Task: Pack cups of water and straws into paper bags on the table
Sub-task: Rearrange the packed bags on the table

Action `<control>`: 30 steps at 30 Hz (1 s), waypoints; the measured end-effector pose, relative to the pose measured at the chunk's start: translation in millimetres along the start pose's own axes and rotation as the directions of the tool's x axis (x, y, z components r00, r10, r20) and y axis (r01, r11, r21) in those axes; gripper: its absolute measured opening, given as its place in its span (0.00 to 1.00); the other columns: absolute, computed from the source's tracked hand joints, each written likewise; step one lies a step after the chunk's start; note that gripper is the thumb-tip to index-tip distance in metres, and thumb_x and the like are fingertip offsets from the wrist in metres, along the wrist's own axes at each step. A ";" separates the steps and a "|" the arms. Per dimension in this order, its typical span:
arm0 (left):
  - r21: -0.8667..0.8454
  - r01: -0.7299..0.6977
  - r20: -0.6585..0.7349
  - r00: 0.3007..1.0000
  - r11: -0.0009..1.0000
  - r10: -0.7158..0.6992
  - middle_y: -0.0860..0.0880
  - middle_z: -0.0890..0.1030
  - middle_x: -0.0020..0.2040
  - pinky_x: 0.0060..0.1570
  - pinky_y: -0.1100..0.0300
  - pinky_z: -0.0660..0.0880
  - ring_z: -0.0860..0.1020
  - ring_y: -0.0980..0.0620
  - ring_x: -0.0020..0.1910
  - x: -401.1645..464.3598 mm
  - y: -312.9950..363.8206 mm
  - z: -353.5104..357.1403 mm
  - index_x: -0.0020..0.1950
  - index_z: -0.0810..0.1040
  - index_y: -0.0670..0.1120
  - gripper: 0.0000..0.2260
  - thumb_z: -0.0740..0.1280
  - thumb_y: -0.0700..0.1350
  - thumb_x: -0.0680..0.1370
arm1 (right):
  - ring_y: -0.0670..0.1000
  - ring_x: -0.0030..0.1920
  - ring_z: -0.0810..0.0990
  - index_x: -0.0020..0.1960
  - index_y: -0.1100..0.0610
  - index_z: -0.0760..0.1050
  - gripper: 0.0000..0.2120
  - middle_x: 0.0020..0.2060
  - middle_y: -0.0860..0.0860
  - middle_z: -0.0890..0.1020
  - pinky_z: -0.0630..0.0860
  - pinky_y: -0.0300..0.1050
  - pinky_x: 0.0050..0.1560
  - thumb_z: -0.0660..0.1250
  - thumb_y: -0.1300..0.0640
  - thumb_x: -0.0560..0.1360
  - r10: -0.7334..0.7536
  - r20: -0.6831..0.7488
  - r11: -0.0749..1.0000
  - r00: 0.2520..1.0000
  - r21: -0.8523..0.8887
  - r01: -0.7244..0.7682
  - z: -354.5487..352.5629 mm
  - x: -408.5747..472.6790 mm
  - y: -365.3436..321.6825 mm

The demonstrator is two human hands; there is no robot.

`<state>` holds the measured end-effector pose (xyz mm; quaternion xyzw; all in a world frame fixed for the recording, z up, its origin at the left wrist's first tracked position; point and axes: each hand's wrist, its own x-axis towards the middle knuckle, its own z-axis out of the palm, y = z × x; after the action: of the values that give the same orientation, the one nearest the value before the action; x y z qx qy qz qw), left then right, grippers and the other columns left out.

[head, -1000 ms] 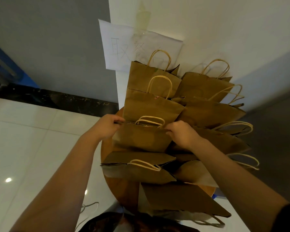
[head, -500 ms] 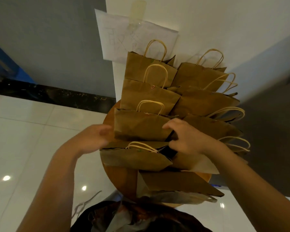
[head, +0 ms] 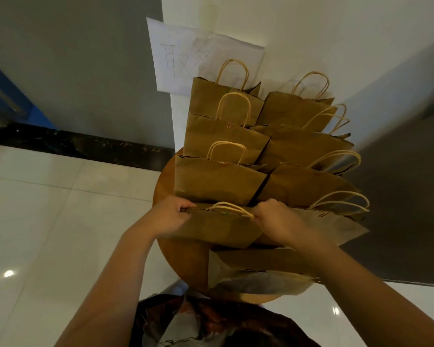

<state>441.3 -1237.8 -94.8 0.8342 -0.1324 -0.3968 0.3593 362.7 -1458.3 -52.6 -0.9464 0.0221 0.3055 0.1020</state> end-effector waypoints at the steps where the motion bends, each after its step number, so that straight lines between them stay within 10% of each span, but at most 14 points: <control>1: 0.004 -0.009 -0.001 1.000 1.000 0.009 0.55 0.77 0.51 0.49 0.65 0.70 0.74 0.57 0.50 1.6 0.7 2.1 0.62 0.78 0.50 0.13 0.61 0.42 0.80 | 0.49 0.34 0.70 0.41 0.57 0.76 0.13 0.33 0.50 0.72 0.62 0.38 0.28 0.56 0.58 0.81 0.010 -0.020 1.000 1.000 0.016 -0.010 0.9 -1.3 1.9; 8: 0.084 -0.003 -0.003 1.000 0.996 0.003 0.51 0.79 0.56 0.48 0.64 0.72 0.75 0.56 0.50 2.8 -7.7 11.4 0.63 0.76 0.51 0.13 0.61 0.44 0.80 | 0.46 0.32 0.69 0.48 0.60 0.79 0.13 0.32 0.48 0.72 0.64 0.38 0.30 0.57 0.58 0.81 0.043 -0.046 0.996 0.998 0.084 -0.039 2.2 -11.4 2.0; 12: 0.460 0.112 -0.237 0.971 0.881 0.000 0.47 0.70 0.70 0.67 0.48 0.64 0.64 0.43 0.71 -11.6 -0.8 20.0 0.71 0.66 0.50 0.21 0.63 0.51 0.79 | 0.53 0.53 0.76 0.60 0.56 0.76 0.13 0.55 0.54 0.78 0.75 0.49 0.54 0.58 0.54 0.80 0.076 -0.029 0.991 0.997 0.117 -0.072 -11.7 -24.7 5.5; 16: 0.563 0.001 -0.432 0.853 0.827 0.293 0.45 0.63 0.74 0.71 0.48 0.55 0.53 0.42 0.75 -54.1 17.6 50.2 0.74 0.60 0.48 0.31 0.67 0.54 0.75 | 0.52 0.63 0.72 0.70 0.52 0.67 0.26 0.64 0.49 0.73 0.71 0.45 0.58 0.60 0.40 0.76 0.083 -0.111 0.992 0.990 0.101 -0.072 -21.8 -65.5 6.8; 21: 0.585 -0.187 -0.043 0.964 0.789 0.261 0.54 0.62 0.73 0.69 0.53 0.59 0.58 0.50 0.72 -79.2 21.6 112.0 0.75 0.54 0.56 0.33 0.63 0.62 0.74 | 0.50 0.52 0.76 0.61 0.51 0.71 0.21 0.52 0.49 0.76 0.76 0.45 0.52 0.66 0.42 0.73 0.019 0.136 0.998 0.991 -0.066 -0.010 2.4 -114.2 -10.1; 25: 0.685 -0.162 -0.103 0.944 0.710 0.314 0.52 0.77 0.58 0.54 0.60 0.71 0.75 0.53 0.57 -67.1 22.3 151.1 0.65 0.70 0.53 0.14 0.57 0.54 0.81 | 0.52 0.40 0.74 0.50 0.60 0.75 0.06 0.34 0.51 0.71 0.70 0.45 0.38 0.59 0.64 0.78 0.050 -0.047 0.963 0.998 -0.263 -0.061 22.2 -115.9 -17.4; 30: 0.693 -0.069 -0.212 0.932 0.718 0.294 0.56 0.70 0.35 0.36 0.63 0.66 0.72 0.57 0.36 -63.3 27.3 152.6 0.42 0.70 0.52 0.11 0.55 0.52 0.82 | 0.55 0.47 0.77 0.52 0.58 0.74 0.07 0.48 0.54 0.78 0.68 0.46 0.39 0.58 0.62 0.79 0.027 -0.248 0.978 0.968 -0.196 -0.078 38.1 -118.6 -10.7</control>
<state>286.4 -1300.5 -104.8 0.9408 -0.2918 -0.1495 0.0859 245.7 -1442.5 -11.8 -0.9813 0.0280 0.1903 -0.0073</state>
